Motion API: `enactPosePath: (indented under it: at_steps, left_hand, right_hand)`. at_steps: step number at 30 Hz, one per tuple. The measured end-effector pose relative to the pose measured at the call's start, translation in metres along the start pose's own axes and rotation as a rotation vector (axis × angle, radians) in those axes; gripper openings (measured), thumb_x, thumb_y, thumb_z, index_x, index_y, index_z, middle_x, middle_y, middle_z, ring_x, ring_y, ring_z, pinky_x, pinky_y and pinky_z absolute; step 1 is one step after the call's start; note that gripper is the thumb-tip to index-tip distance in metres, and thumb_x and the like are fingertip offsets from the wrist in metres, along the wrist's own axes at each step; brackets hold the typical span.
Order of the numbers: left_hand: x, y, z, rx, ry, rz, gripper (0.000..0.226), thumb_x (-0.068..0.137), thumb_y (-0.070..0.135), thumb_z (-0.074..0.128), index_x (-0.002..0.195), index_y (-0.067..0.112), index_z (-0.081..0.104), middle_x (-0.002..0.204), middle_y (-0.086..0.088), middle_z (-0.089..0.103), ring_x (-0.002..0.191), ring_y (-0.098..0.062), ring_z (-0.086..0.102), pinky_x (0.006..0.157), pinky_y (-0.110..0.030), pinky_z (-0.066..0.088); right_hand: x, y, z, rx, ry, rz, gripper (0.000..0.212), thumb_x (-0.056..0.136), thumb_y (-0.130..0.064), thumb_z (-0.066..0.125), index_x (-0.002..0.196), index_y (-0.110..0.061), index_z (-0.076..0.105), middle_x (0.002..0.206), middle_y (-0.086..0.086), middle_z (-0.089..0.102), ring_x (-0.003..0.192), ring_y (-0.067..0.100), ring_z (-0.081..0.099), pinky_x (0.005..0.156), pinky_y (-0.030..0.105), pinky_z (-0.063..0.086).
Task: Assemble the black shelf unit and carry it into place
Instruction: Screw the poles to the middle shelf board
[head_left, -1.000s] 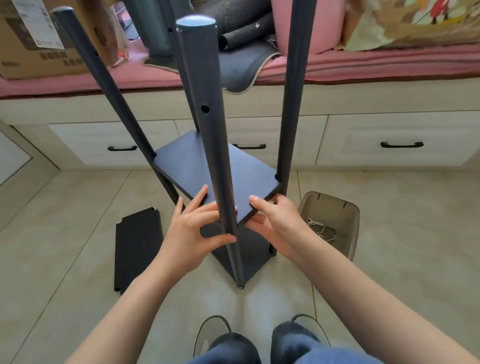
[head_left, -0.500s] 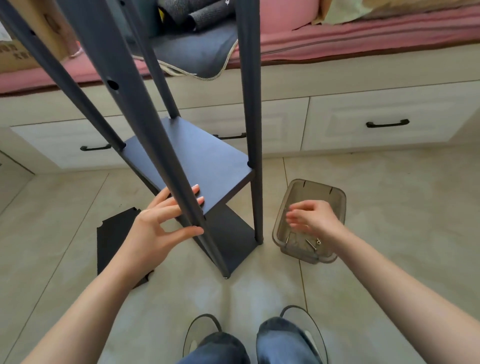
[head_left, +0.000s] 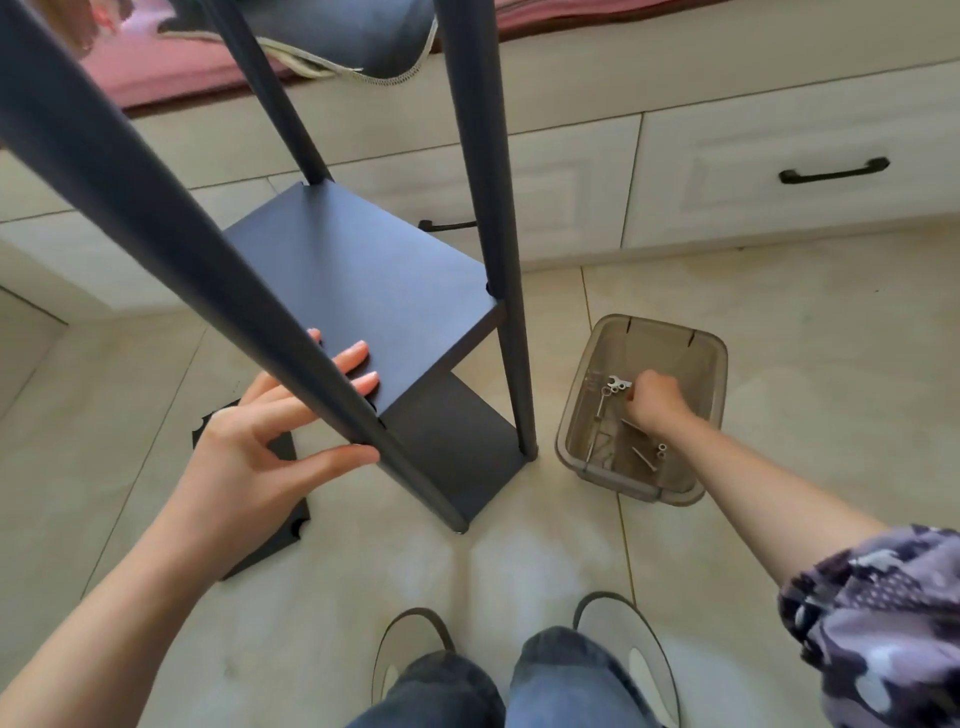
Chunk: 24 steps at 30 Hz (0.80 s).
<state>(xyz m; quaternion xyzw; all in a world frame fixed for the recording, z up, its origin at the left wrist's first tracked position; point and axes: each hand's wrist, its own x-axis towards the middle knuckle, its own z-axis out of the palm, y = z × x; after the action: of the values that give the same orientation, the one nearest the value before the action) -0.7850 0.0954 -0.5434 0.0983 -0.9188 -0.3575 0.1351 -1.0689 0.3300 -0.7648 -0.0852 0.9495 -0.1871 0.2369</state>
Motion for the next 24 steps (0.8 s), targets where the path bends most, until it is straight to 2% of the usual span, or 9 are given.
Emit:
enactPosePath:
  at_steps: [6, 10, 15, 19, 22, 24]
  left_hand:
    - [-0.001, 0.001, 0.002, 0.013, 0.010, -0.002, 0.046, 0.069, 0.027, 0.075, 0.115, 0.030, 0.070, 0.136, 0.035, 0.053, 0.144, 0.003, 0.033, 0.113, -0.009, 0.026]
    - [-0.001, 0.001, 0.003, 0.016, 0.017, -0.001, 0.047, 0.069, 0.032, 0.074, 0.116, 0.031, 0.069, 0.137, 0.033, 0.054, 0.145, 0.001, 0.034, 0.115, -0.012, 0.026]
    - [-0.001, 0.001, 0.004, 0.012, 0.030, -0.002, 0.047, 0.069, 0.034, 0.073, 0.116, 0.035, 0.068, 0.136, 0.033, 0.055, 0.144, -0.001, 0.036, 0.117, -0.017, 0.026]
    - [-0.001, 0.001, 0.004, 0.020, 0.034, 0.002, 0.047, 0.068, 0.031, 0.074, 0.114, 0.035, 0.068, 0.135, 0.037, 0.054, 0.143, 0.003, 0.036, 0.115, -0.012, 0.025]
    - [0.000, 0.001, 0.005, 0.011, 0.033, -0.003, 0.047, 0.067, 0.031, 0.074, 0.114, 0.032, 0.069, 0.134, 0.036, 0.054, 0.143, 0.003, 0.036, 0.114, -0.011, 0.026]
    - [0.000, 0.002, 0.004, 0.011, 0.024, -0.007, 0.047, 0.068, 0.032, 0.073, 0.115, 0.030, 0.069, 0.135, 0.034, 0.054, 0.144, 0.003, 0.035, 0.114, -0.010, 0.026]
  right_hand:
    - [0.012, 0.006, 0.016, -0.111, -0.031, -0.021, 0.025, 0.095, 0.003, 0.044, 0.115, 0.007, 0.059, 0.120, 0.030, 0.062, 0.112, 0.044, 0.059, 0.090, 0.041, 0.048]
    - [0.016, 0.005, 0.018, -0.160, -0.028, -0.043, 0.026, 0.094, 0.005, 0.045, 0.116, 0.009, 0.059, 0.121, 0.031, 0.061, 0.114, 0.044, 0.058, 0.092, 0.041, 0.048]
    - [0.015, 0.006, 0.017, -0.226, -0.037, -0.056, 0.026, 0.093, 0.005, 0.047, 0.116, 0.007, 0.059, 0.121, 0.029, 0.061, 0.113, 0.043, 0.059, 0.090, 0.040, 0.049]
    - [0.013, 0.006, 0.017, -0.239, -0.036, -0.047, 0.025, 0.094, 0.003, 0.045, 0.115, 0.003, 0.059, 0.119, 0.025, 0.062, 0.108, 0.041, 0.061, 0.083, 0.039, 0.049]
    - [0.014, 0.005, 0.015, -0.171, -0.001, -0.026, 0.023, 0.096, 0.001, 0.043, 0.112, 0.003, 0.059, 0.116, 0.025, 0.062, 0.104, 0.042, 0.061, 0.075, 0.037, 0.046]
    - [0.014, 0.002, 0.014, -0.081, 0.032, -0.017, 0.020, 0.097, -0.002, 0.046, 0.110, 0.004, 0.060, 0.112, 0.026, 0.063, 0.101, 0.042, 0.061, 0.075, 0.038, 0.047]
